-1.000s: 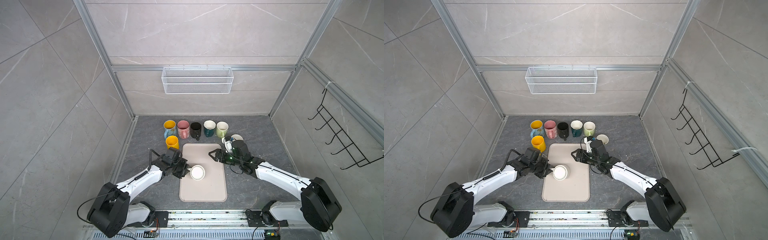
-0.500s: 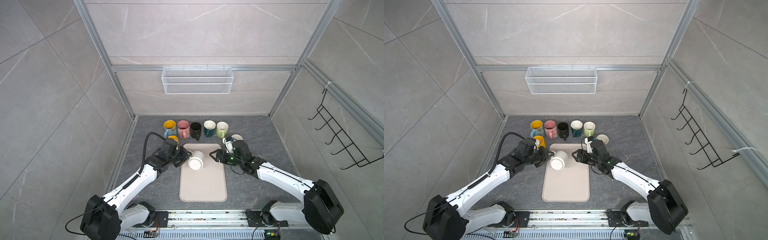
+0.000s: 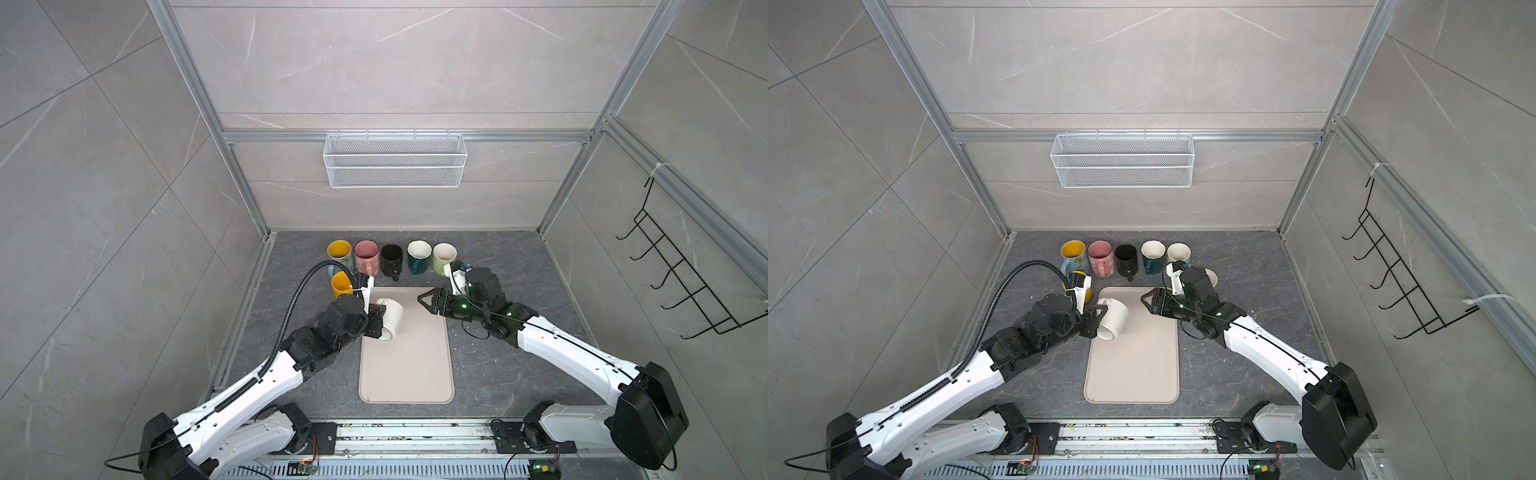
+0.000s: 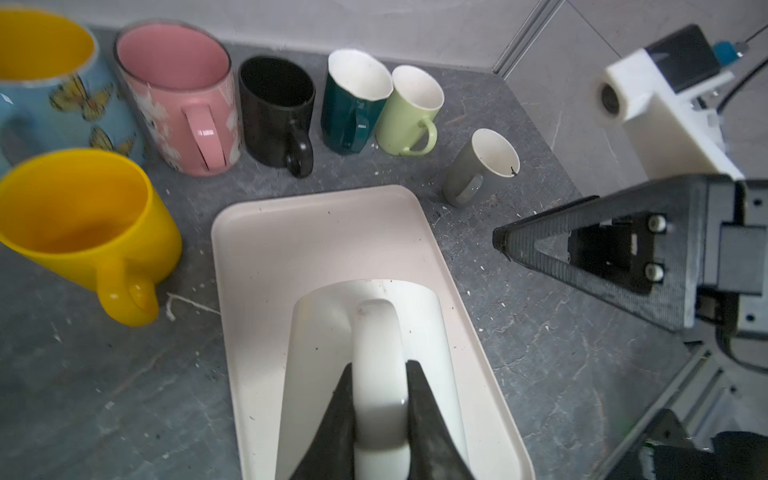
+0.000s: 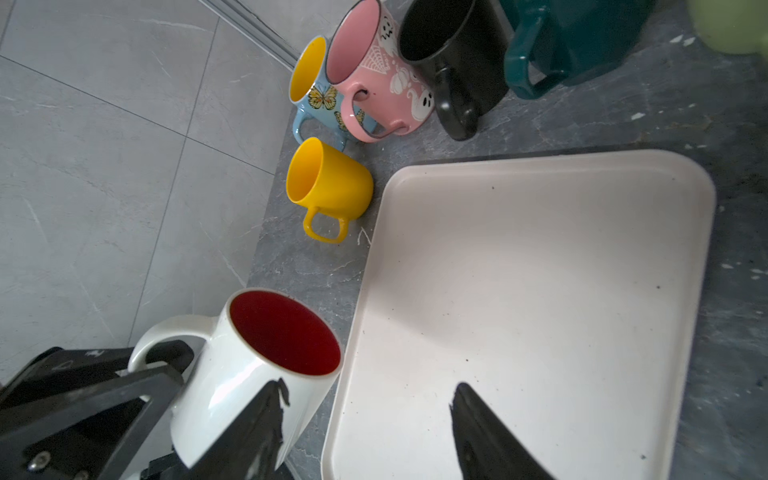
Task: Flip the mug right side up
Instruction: 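Lift the white mug and rotate it upright with the left gripper, then grasp the white mug's handle with the right gripper beside the left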
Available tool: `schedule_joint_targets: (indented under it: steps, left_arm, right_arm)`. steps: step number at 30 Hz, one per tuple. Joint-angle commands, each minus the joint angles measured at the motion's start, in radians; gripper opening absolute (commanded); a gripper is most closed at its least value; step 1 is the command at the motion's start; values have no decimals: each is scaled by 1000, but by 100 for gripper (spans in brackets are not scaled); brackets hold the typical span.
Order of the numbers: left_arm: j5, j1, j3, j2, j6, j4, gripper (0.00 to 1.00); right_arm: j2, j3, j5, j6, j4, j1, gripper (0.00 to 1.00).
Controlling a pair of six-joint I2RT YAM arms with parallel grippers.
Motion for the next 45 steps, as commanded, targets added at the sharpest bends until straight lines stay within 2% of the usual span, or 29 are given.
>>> schedule_joint_targets:
  steps: [1,5,10,16,20,24,28,32,41,45]
  left_arm:
    - [-120,-28,-50,-76,252,245,0]
    - [-123,-48,-126,-115,405,410,0]
    - [-159,-68,-152,-133,585,502,0]
    - [-213,-88,-157,-128,778,599,0]
    - [-251,-110,-167,-106,914,692,0]
    - [-276,-141,-172,-59,1060,789,0]
    - [-355,-180,-181,8,1218,916,0]
    - [-412,-219,-206,77,1382,1123,0]
    - [-437,-252,-237,202,1620,1478,0]
    - [-445,-255,-226,251,1709,1546,0]
  right_arm:
    - [-12,63,-66,-10,-46,-3,62]
    - [13,129,-142,-2,-83,-4,55]
    - [62,247,-254,-4,-177,-4,47]
    - [150,393,-370,-15,-323,-4,44]
    - [178,441,-414,-5,-358,-4,47]
    - [185,472,-434,5,-369,-5,54]
    - [186,490,-441,24,-370,-8,59]
    - [175,491,-430,52,-360,-22,60]
    - [178,453,-474,142,-264,-58,61]
    - [173,451,-478,156,-238,-68,62]
